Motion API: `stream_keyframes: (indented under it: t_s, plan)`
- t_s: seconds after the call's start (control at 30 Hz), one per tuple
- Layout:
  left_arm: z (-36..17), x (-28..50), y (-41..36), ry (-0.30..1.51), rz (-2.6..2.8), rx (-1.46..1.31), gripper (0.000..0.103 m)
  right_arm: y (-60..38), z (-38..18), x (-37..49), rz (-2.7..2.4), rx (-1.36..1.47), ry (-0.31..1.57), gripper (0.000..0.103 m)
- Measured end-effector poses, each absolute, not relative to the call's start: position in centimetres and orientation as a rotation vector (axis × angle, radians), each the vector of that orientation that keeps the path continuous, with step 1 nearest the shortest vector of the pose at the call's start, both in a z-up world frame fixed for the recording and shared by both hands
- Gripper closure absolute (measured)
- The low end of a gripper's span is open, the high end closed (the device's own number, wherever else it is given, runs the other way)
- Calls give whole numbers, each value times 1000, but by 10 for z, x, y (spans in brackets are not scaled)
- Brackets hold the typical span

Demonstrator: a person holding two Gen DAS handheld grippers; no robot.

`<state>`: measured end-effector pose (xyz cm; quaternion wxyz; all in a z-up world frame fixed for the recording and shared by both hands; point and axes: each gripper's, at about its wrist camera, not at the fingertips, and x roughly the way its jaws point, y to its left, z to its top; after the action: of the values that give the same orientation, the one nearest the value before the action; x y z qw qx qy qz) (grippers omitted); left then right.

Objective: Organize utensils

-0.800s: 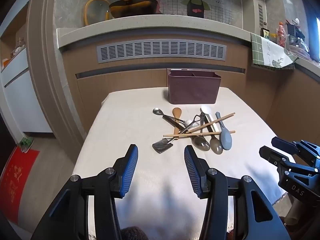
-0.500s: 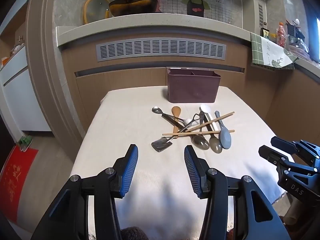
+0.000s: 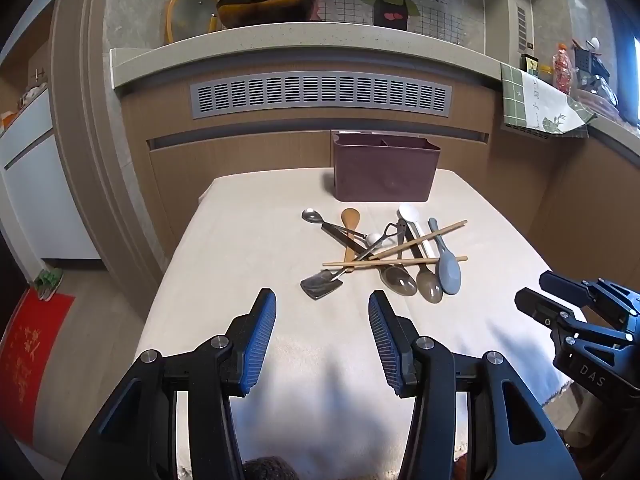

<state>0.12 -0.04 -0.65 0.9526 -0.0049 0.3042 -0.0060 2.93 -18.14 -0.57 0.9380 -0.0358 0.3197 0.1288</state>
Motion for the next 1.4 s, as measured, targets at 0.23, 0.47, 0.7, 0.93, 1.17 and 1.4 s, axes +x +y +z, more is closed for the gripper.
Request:
stream_keyframes:
  t_s: [0.23,0.47,0.7,0.93,1.17,1.4]
  plan:
    - [-6,0,0,615,1,-26,54,-180,-8,33,279,-76,665,62]
    - [-8,1,-2,629,-12,-21,54,-181,-11,35,273,-85,677,62]
    - [-9,4,1,638,-23,-33,54,-180,-12,35,265,-83,679,62]
    - [-7,4,3,633,-23,-33,54,-180,-11,34,265,-86,676,62]
    - [-6,4,3,631,-26,-30,54,-180,-10,33,262,-89,668,62]
    - [-6,3,3,633,-26,-29,54,-180,-10,32,262,-89,667,62]
